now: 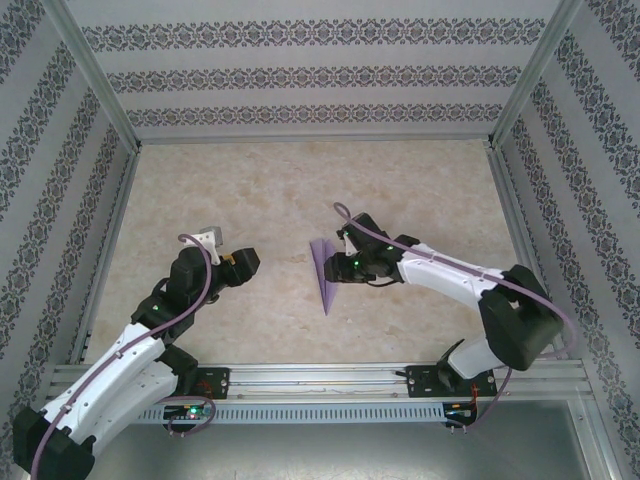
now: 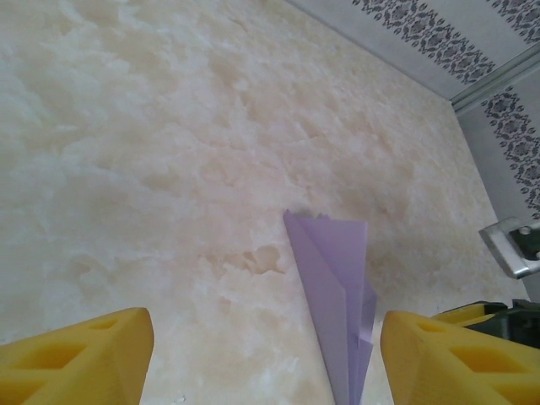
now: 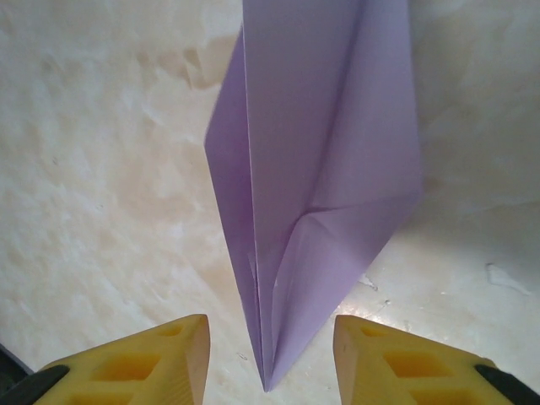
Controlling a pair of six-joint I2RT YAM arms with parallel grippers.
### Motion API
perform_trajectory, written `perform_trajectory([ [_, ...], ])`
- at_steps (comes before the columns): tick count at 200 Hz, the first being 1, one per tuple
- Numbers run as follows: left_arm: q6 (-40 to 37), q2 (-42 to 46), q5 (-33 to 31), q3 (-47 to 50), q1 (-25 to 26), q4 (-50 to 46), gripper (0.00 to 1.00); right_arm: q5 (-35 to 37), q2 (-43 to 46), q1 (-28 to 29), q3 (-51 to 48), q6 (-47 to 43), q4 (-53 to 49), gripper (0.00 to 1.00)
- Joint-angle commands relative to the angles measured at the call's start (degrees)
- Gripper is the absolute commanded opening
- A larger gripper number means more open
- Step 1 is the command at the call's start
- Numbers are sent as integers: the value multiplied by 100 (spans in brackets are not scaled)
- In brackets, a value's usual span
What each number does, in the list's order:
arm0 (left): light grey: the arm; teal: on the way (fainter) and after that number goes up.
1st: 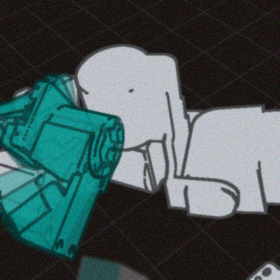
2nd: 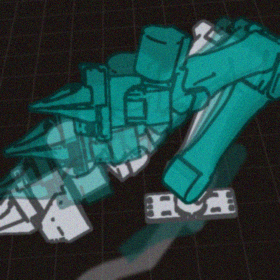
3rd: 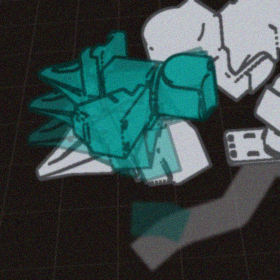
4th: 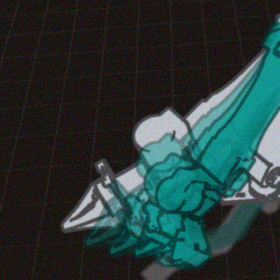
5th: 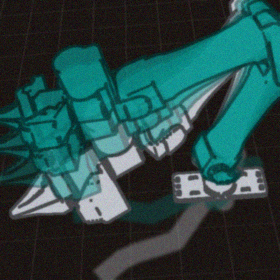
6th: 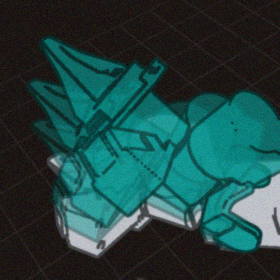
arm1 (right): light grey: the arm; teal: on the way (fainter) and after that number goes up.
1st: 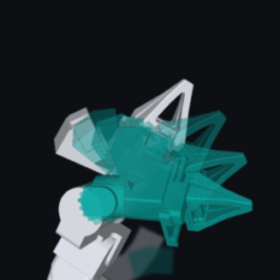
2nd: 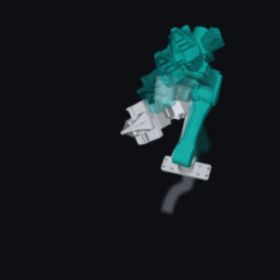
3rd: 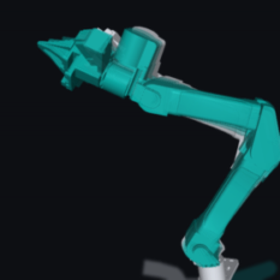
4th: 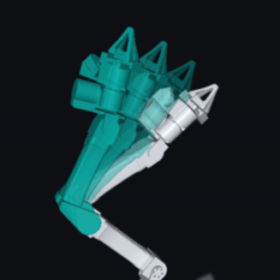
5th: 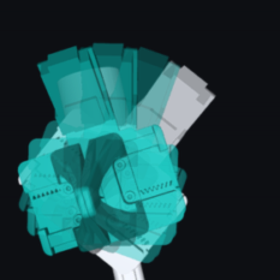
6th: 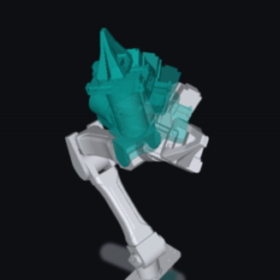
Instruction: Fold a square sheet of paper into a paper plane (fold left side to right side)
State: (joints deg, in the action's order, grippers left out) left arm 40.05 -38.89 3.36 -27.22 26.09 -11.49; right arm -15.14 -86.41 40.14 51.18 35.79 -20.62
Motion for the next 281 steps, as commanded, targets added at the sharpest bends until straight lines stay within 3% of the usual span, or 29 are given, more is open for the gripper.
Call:
perform_trajectory([
  [1, -44, 79, 59, 76, -96, -214, 71, 216, -313, 145, 274, 11, -240, 44],
  [81, -6, 127, 92, 183, -118, -213, 72, 204, -945, 301, 562, 34, -118, 41],
  [176, -7, 137, 95, 191, -130, -267, 72, 370, -1251, 370, 694, 51, -194, 26],
  [281, 11, 145, 139, 192, -155, -327, 73, 875, -1622, 618, 920, 182, -357, 23],
])
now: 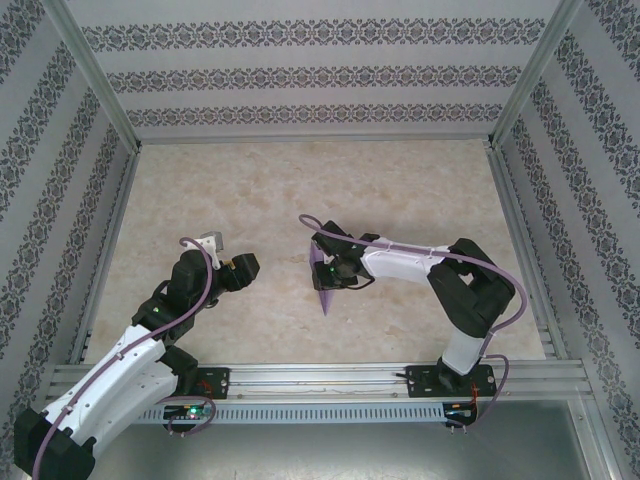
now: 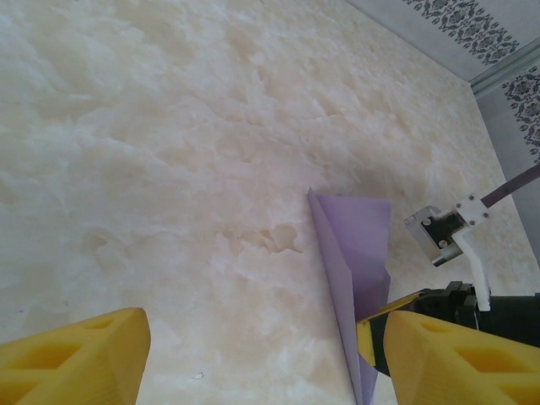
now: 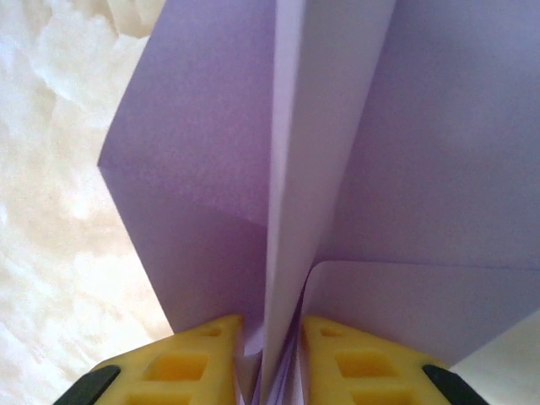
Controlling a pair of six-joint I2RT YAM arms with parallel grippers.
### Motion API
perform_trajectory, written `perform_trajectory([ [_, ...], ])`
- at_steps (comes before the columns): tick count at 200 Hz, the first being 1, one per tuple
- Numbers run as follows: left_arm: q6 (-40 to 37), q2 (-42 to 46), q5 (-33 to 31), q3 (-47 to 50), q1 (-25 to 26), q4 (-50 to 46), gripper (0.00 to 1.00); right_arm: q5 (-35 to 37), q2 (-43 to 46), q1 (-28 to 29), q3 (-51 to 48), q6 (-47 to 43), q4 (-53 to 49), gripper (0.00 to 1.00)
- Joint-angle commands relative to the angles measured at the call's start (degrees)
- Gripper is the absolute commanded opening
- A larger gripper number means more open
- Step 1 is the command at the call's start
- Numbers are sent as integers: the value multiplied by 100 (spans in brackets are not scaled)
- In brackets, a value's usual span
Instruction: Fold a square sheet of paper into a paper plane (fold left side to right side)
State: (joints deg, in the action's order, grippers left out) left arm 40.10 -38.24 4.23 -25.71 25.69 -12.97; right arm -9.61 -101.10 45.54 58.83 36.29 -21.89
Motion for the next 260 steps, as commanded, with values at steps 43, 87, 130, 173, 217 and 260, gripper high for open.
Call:
perform_trajectory([
  [43, 16, 89, 60, 17, -118, -197, 74, 451, -255, 146, 223, 102, -307, 20],
  [87, -19, 114, 48, -20, -130, -282, 74, 532, -112, 175, 261, 108, -430, 8],
  [130, -155, 258, -25, -129, -138, -489, 75, 877, 222, 40, 556, -149, -998, 0],
  [173, -261, 468, -23, -240, -157, -804, 76, 965, -78, -535, 1181, -543, -1527, 0],
  [217, -344, 761, 8, -274, -170, -1120, 78, 903, -662, -1293, 2036, -892, -1907, 0],
  [260, -470, 888, 164, -242, -194, -1083, 87, 876, -1300, -1829, 2798, -1097, -2222, 0],
])
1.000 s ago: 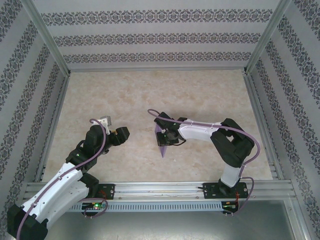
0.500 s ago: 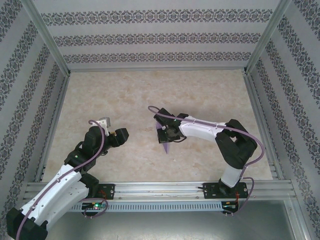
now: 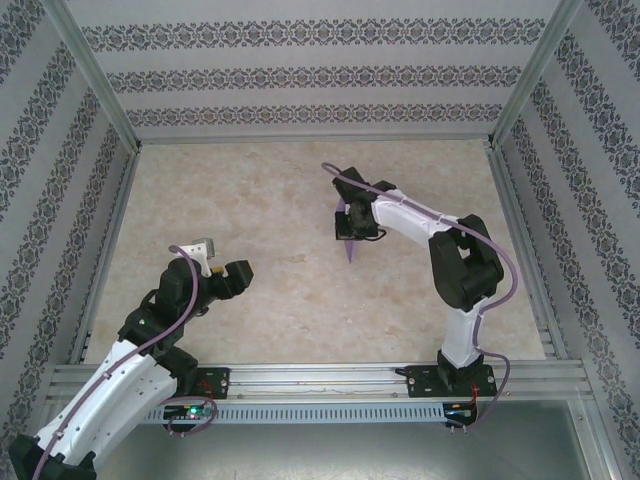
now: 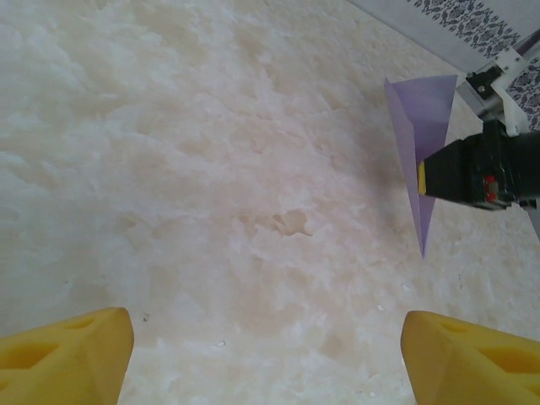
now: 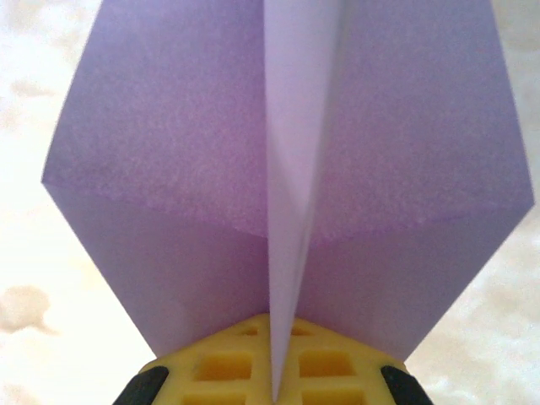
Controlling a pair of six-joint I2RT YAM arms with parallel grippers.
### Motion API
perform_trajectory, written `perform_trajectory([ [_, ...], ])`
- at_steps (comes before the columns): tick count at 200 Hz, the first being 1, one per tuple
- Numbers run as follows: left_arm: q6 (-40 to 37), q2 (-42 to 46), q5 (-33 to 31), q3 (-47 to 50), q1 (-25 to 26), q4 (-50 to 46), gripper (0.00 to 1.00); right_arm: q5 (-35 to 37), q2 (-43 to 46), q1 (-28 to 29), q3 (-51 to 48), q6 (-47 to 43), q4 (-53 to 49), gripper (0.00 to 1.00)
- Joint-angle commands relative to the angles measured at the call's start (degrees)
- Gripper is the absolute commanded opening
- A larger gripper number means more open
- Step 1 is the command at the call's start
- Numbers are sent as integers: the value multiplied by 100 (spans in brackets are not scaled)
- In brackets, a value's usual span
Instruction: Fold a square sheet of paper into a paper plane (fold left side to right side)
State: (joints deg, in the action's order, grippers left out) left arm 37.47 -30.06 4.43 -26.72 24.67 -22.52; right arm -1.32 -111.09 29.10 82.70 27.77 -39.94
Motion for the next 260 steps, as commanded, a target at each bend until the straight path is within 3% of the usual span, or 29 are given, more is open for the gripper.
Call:
perform_trajectory([
  [1, -211, 71, 154, -136, -88, -124, 87, 55, -318, -194, 426, -249, -422, 0],
  [58, -399, 27, 375, -113, -113, 3, 91, 183, -946, -414, 1101, -373, -750, 0],
  [156, -452, -201, 357, -140, -145, 2, 92, 164, -1381, -484, 1354, -293, -741, 0],
  [260, -458, -213, 324, -193, -157, -50, 93, 166, -1427, -493, 1092, -249, -509, 26],
])
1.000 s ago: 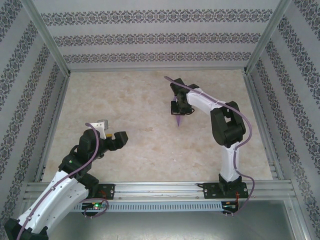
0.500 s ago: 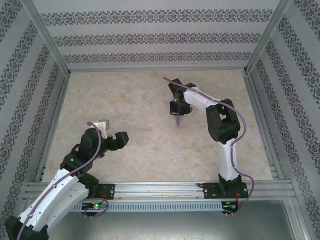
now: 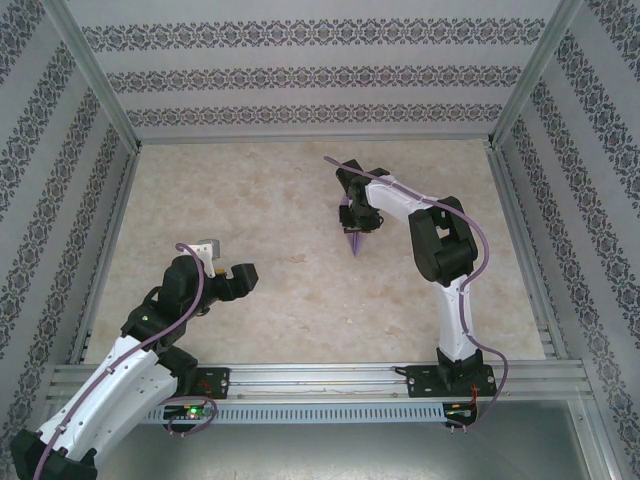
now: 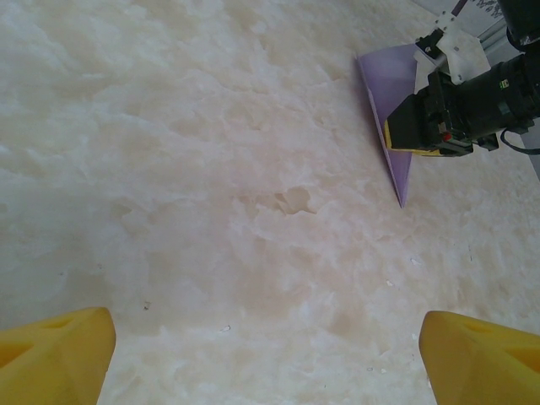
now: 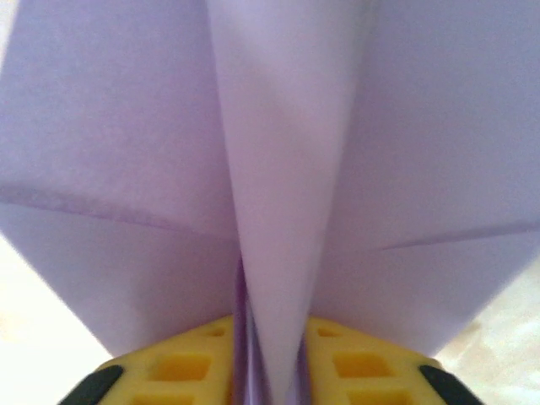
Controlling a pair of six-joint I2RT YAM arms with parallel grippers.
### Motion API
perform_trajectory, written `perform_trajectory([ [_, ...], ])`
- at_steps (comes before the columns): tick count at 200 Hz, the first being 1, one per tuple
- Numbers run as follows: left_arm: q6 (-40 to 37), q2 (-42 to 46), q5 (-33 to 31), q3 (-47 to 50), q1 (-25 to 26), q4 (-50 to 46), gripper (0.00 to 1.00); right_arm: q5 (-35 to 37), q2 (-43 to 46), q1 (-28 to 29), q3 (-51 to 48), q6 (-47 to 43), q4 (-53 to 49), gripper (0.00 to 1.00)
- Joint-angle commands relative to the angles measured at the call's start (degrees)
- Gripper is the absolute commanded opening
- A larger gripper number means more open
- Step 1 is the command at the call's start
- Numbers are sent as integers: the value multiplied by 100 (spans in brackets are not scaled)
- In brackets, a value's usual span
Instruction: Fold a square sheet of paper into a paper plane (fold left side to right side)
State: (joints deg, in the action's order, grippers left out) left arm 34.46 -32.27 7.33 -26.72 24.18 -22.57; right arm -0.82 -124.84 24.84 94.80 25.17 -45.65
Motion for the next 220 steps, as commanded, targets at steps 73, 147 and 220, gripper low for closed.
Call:
perform_trajectory([
  [73, -196, -100, -48, -351, -185, -116, 94, 103, 247, -69, -339, -45, 214, 39],
  [147, -359, -454, 45, -617, -283, -64, 95, 169, 716, -15, -546, -91, 223, 42],
  [220, -540, -526, 118, -868, -491, -103, 96, 292, 1580, 200, -1020, -240, 126, 53],
])
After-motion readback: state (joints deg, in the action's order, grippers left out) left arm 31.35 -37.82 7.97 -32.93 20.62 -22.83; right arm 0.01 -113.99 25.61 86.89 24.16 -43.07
